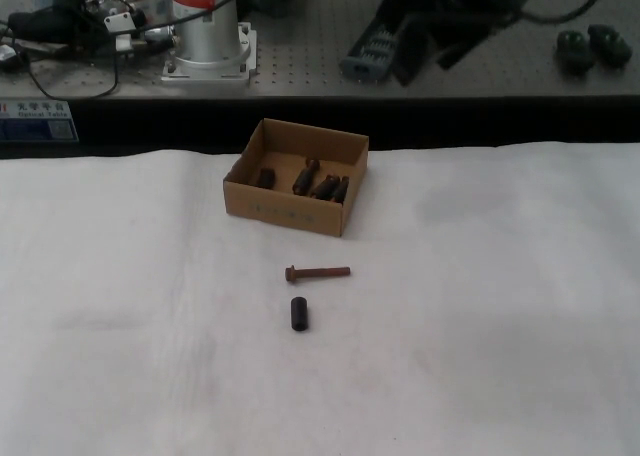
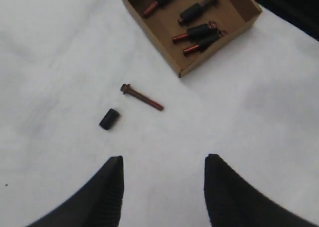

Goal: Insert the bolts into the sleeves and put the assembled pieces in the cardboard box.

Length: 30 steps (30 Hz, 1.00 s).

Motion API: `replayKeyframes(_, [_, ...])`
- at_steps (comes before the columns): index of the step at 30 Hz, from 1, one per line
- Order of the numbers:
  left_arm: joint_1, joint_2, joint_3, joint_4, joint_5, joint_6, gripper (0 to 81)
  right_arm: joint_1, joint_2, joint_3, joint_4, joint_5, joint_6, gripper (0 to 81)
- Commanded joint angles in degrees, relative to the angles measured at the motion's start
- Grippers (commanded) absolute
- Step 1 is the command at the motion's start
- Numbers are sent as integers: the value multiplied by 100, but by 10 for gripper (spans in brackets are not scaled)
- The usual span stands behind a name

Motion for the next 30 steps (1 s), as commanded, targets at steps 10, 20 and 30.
replayKeyframes(10, [-481, -82, -32, -17, 1, 272, 473, 843, -2632, 3769, -355, 518, 69, 313])
replayKeyframes(20, [-514, -82, -32, -17, 1, 369, 473, 956, -4055, 6064, -1674, 808, -1195, 313])
replayKeyframes(30, [-514, -82, -32, -17, 1, 566, 473, 877, -3393, 6680, -4671, 1073, -3153, 313])
